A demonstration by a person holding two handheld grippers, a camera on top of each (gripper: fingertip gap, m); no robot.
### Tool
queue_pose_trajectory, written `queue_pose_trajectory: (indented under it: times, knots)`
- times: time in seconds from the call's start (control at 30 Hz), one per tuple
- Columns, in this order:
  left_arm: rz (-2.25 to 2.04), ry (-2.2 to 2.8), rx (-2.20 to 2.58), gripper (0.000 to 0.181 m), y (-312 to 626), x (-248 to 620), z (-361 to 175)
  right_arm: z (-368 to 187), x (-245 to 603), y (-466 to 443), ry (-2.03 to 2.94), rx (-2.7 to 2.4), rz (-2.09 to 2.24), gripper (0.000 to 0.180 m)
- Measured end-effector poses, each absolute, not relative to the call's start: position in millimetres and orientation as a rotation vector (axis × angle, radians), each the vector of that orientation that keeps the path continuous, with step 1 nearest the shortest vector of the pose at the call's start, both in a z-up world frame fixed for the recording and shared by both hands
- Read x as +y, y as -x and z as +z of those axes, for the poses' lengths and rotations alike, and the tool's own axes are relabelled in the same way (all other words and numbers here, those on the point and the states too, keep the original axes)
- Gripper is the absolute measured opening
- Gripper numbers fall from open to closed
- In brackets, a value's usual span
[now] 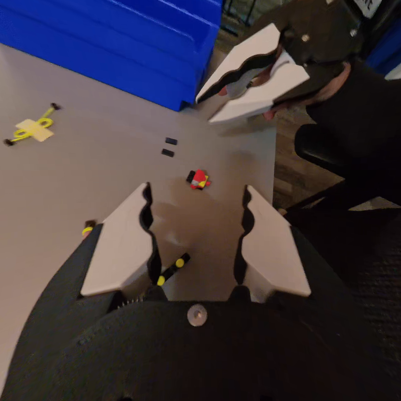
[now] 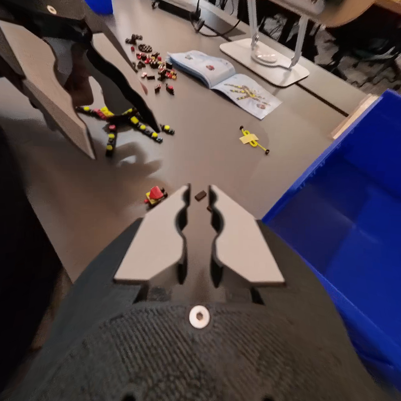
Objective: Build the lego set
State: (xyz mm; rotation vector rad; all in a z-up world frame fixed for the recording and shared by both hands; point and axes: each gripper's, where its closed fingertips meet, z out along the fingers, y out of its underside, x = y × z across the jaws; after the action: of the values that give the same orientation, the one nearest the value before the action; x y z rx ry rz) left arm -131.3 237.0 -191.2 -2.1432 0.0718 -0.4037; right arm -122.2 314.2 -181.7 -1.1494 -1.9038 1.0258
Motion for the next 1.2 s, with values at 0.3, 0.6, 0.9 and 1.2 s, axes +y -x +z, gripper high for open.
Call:
queue_pose_trajectory:
  times: [0.3, 0.6, 0.9, 1.2]
  knots:
    - [-0.378, 2.27, 0.094, 0.059, 113.1, 266.5, -219.2, -202.6, 302.9, 114.1, 1.225, -2.055, 1.067, 0.0]
    - [-0.295, 2.383, 0.13, 0.052, 114.6, 273.1, -239.5, -209.5, 314.0, 115.8, 1.24, -2.036, 0.98, 0.0]
    - [-0.282, 2.403, 0.122, 0.045, 121.0, 270.6, -246.4, -213.3, 312.6, 116.7, 1.257, -2.044, 0.982, 0.0]
    - [-0.297, 2.399, 0.108, 0.038, 120.8, 270.7, -247.3, -213.0, 313.1, 117.2, 1.259, -2.039, 0.988, 0.0]
